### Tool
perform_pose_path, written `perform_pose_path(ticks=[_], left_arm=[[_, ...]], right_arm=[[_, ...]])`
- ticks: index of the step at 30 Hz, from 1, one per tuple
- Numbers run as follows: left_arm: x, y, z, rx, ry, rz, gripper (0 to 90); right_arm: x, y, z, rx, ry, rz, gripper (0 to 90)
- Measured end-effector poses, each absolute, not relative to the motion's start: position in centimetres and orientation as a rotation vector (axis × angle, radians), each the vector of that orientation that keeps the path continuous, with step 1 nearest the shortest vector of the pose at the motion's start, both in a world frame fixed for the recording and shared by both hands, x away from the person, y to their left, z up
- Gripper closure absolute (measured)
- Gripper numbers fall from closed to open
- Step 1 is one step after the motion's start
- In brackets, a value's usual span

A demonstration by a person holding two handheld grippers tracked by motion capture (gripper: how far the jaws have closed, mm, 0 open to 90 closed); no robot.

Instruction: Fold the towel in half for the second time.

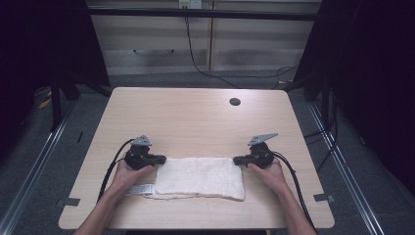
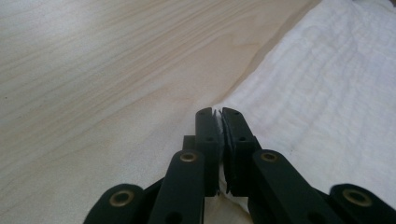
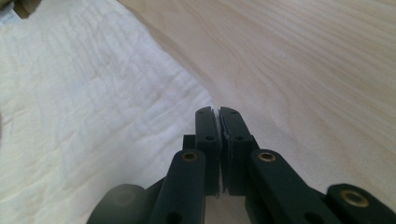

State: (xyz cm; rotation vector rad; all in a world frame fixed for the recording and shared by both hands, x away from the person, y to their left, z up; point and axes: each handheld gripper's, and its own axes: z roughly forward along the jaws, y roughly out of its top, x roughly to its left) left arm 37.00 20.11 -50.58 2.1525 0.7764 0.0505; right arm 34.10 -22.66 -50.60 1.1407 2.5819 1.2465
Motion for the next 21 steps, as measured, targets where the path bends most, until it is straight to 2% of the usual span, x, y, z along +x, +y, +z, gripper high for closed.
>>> perform_pose_path(ticks=[8, 21], left_arm=[[36.8, 20.9, -49.8, 2.070, 0.777, 0.024, 86.1], [36.3, 21.6, -47.5, 1.968, 0.760, 0.051, 86.2]], right_arm=[[33.8, -23.2, -49.7, 1.136, 2.521, 1.352, 87.5], [33.3, -23.7, -47.7, 1.100, 2.445, 1.448, 87.5]])
